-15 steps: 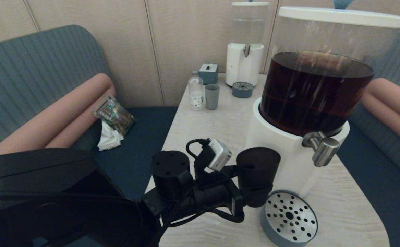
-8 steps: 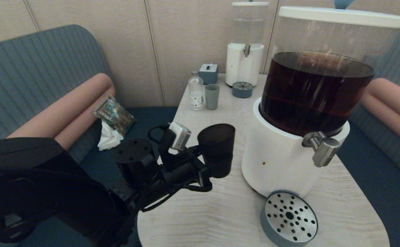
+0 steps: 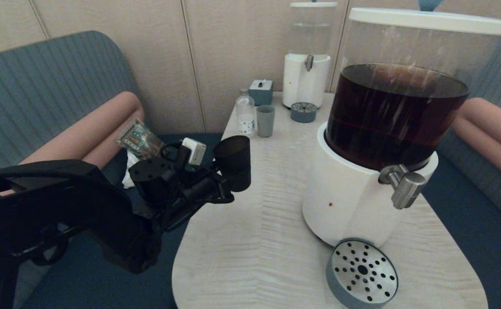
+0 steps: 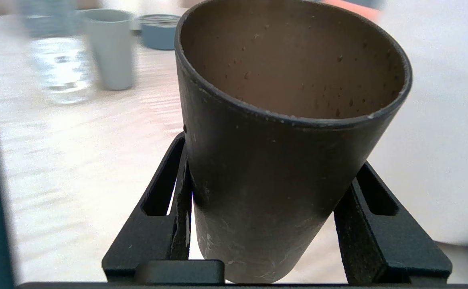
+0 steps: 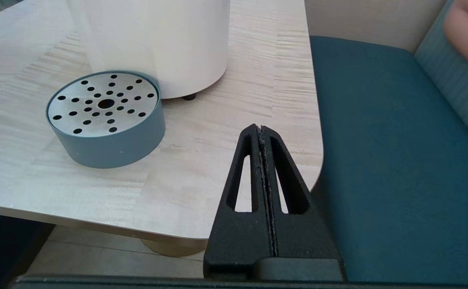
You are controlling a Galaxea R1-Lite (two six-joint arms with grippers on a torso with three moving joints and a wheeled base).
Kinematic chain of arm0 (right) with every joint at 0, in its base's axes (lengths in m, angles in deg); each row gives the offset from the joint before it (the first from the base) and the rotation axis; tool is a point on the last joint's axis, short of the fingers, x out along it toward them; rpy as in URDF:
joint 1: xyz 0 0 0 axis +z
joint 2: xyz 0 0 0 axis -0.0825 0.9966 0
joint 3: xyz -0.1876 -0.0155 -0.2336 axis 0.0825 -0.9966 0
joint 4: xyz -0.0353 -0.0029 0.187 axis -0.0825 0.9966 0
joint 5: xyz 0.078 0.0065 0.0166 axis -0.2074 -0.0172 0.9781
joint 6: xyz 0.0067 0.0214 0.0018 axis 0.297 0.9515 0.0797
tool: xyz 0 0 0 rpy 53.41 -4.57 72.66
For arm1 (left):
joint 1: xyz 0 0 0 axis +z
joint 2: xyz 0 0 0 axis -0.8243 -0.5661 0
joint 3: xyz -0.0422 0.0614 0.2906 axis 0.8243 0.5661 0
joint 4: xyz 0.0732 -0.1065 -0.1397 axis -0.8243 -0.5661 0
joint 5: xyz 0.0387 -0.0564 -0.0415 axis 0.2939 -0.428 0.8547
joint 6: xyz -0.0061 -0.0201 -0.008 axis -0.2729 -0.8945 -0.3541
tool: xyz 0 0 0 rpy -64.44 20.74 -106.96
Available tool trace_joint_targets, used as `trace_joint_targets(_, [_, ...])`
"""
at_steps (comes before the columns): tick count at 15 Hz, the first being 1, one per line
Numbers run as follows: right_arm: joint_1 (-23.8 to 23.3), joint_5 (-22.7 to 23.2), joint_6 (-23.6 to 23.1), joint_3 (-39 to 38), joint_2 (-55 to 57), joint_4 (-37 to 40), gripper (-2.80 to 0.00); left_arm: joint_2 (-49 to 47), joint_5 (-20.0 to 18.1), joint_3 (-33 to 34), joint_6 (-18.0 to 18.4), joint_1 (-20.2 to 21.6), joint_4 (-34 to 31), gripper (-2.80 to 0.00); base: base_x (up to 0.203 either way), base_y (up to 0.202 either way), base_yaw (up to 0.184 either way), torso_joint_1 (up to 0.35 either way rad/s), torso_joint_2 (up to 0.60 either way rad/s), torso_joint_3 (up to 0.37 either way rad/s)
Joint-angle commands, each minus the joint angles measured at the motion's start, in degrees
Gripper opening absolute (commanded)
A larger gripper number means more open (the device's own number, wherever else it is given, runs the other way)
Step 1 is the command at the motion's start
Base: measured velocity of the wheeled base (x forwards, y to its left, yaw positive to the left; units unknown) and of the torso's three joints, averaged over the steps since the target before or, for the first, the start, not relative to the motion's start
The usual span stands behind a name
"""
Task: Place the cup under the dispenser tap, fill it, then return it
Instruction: Place the cup next to the water dispenser
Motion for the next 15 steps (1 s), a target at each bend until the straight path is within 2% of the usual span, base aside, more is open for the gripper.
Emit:
trace_joint_targets(1, [0.03, 0.01, -0.02, -0.53, -0.06, -0.04, -2.80, -4.37, -0.14, -3.18, -0.23, 1.83, 0.47, -2.80, 0.000, 0.000, 0.000, 0.000, 0.00, 0.000])
trace_joint_targets(4, [0.10, 0.01, -0.05, -0.53, -0.06, -0.04, -2.80, -7.34, -0.20, -5.39, 0.04, 2.50, 0.48, -2.80, 0.000, 0.000, 0.000, 0.000, 0.00, 0.000])
trace_joint_targets(15, [0.01, 0.01, -0.08, -0.53, -0.06, -0.04, -2.80, -13.19, -0.07, -5.67, 1.24, 2.42, 0.48, -2.80, 0.000, 0.000, 0.000, 0.000, 0.00, 0.000])
